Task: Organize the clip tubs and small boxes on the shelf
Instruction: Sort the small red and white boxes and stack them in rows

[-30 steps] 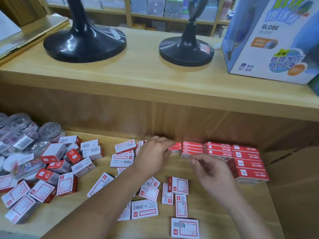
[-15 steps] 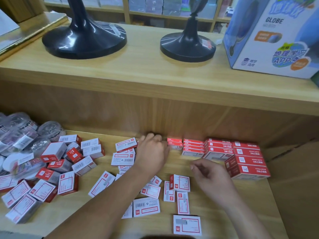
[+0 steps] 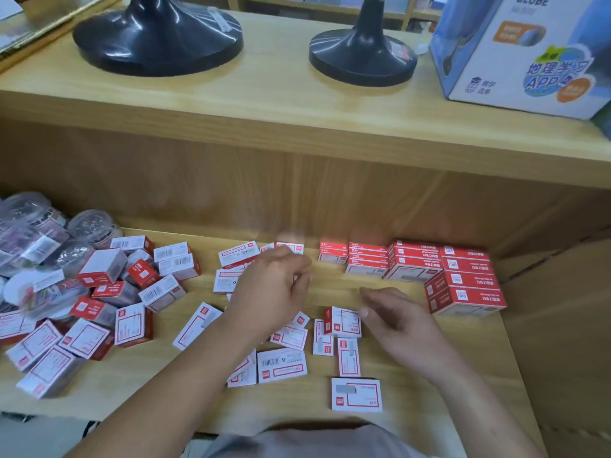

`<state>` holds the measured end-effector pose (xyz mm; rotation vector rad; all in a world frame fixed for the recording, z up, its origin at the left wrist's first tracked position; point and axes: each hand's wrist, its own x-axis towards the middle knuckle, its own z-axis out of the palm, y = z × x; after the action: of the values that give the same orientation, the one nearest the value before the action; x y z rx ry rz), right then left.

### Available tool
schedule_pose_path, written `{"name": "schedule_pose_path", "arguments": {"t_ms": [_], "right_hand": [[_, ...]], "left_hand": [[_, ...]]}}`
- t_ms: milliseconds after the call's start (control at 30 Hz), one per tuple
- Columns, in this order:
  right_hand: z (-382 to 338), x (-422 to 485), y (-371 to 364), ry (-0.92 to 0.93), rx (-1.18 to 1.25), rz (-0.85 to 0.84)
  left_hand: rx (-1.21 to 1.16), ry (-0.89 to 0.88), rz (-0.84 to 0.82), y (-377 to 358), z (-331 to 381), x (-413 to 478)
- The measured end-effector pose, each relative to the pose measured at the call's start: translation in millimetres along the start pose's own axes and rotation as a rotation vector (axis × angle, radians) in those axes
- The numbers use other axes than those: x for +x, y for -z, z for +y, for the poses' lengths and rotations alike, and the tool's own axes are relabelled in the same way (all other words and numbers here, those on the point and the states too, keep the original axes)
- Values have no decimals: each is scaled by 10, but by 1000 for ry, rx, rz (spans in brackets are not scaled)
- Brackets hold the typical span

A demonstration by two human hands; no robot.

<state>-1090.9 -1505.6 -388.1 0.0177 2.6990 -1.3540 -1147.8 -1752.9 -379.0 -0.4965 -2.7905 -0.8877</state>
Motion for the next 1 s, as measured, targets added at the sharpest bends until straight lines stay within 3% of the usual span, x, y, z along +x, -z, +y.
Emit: {"name": "schedule_pose_path", "arguments": {"t_ms": [133, 267, 600, 767, 867, 1000], "right_hand": [[-27, -89, -80, 75, -55, -41], [60, -90, -110, 101, -116, -59], [18, -106, -154, 123, -36, 29], [-180, -94, -128, -26, 142, 76], [-460, -31, -225, 101, 23, 125], [-865, 20, -656, 241, -19, 39]], "left_hand": [[-90, 17, -161, 71, 127, -460], [-5, -55, -235, -78, 238, -544], [31, -67, -218, -163, 385, -379], [-10, 30, -44, 84, 303, -500], [-73, 168, 108, 335, 66, -758], [-65, 347, 227, 626, -249, -1215]]}}
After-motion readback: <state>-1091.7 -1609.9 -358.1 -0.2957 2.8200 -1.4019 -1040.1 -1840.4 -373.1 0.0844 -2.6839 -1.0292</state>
